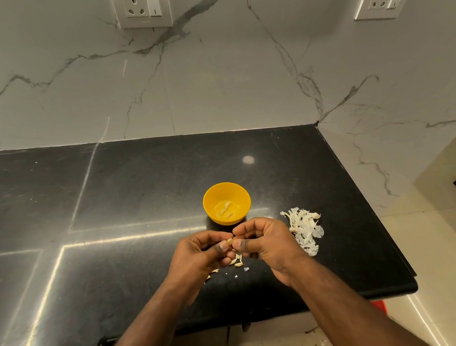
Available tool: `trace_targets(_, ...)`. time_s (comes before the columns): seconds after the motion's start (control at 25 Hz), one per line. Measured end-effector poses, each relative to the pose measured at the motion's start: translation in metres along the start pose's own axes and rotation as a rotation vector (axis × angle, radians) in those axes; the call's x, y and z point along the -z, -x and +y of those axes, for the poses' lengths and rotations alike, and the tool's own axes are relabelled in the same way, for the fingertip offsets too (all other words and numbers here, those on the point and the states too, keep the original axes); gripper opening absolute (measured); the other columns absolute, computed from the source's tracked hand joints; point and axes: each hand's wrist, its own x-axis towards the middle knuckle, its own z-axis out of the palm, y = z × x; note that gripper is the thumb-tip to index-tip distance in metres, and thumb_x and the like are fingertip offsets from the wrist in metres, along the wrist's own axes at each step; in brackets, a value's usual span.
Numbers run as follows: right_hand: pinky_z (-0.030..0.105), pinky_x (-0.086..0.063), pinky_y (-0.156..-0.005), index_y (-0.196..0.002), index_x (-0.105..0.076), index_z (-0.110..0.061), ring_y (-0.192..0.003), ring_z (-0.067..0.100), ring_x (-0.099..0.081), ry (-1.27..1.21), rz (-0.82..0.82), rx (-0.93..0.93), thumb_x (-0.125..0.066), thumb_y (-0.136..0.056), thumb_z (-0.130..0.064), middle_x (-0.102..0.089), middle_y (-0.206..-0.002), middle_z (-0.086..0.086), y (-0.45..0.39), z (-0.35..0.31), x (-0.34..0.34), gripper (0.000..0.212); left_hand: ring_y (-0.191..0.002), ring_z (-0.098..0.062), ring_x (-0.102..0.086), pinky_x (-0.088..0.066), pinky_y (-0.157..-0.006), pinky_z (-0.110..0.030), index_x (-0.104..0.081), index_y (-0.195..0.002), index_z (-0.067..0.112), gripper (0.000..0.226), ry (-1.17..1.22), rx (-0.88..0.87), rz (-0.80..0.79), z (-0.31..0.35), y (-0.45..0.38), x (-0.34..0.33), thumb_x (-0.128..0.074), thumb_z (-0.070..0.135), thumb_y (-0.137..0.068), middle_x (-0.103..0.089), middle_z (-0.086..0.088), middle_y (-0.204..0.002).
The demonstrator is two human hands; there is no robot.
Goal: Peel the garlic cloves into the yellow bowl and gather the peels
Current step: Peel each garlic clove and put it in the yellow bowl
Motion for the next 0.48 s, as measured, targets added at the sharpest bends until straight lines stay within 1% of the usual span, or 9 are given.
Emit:
trace_targets(0.08, 0.024, -0.053, -0.064, -0.092, -0.070, -0.007, -0.064, 0.010, -0.065, -0.014, 0.011, -0.003, -0.073, -0.081, 0.009, -0.073, -0.075, 0.003, -0.001, -0.001, -0.001, 0.019, -0.080, -0.023, -0.071, -0.061, -0.072, -0.028, -0.072, -0.106, 0.000, 0.016, 0.003, -0.004, 0.007, -0.001, -0.001, -0.001, -0.064, -0.002, -0.092, -0.074, -0.021, -0.090)
trace_targets(0.16, 0.025, -0.053, -0.063, -0.091, -0.070, -0.007, -0.063, 0.013, -0.062, -0.011, 0.030, 0.012, -0.073, -0.082, 0.007, -0.072, -0.076, 0.006, -0.002, 0.000, -0.001, 0.017, -0.084, -0.023, -0.071, -0.060, -0.076, -0.030, -0.072, -0.109, 0.002, 0.018, -0.011, -0.009, 0.019, -0.002, -0.002, -0.003, -0.063, 0.000, -0.093, -0.075, -0.019, -0.095)
trace_targets(0.28, 0.024, -0.051, -0.061, -0.092, -0.069, -0.008, -0.064, 0.012, -0.060, 0.029, 0.058, 0.040, -0.073, -0.082, 0.005, -0.071, -0.075, 0.006, -0.003, 0.000, -0.003, 0.017, -0.087, -0.021, -0.070, -0.058, -0.082, -0.034, -0.074, -0.108, 0.007, 0.018, -0.046, -0.023, 0.029, -0.004, -0.003, -0.004, -0.062, 0.002, -0.095, -0.076, -0.014, -0.097)
trace_targets(0.36, 0.019, -0.049, -0.057, -0.092, -0.068, -0.009, -0.063, 0.009, -0.061, 0.051, 0.078, 0.045, -0.074, -0.081, 0.005, -0.071, -0.075, 0.005, -0.003, 0.002, -0.004, 0.019, -0.088, -0.021, -0.069, -0.056, -0.080, -0.035, -0.074, -0.106, 0.008, 0.016, -0.018, -0.026, 0.057, -0.004, -0.003, -0.004, -0.063, 0.005, -0.095, -0.076, -0.012, -0.097)
trace_targets(0.48, 0.017, -0.048, -0.058, -0.088, -0.068, -0.013, -0.064, 0.006, -0.062, 0.182, 0.093, 0.050, -0.078, -0.079, 0.002, -0.069, -0.073, 0.000, -0.002, 0.010, -0.003, 0.021, -0.083, -0.016, -0.066, -0.053, -0.073, -0.030, -0.072, -0.106, 0.008, 0.015, 0.087, -0.025, 0.101, -0.001, -0.004, -0.005, -0.063, 0.007, -0.094, -0.074, -0.007, -0.090)
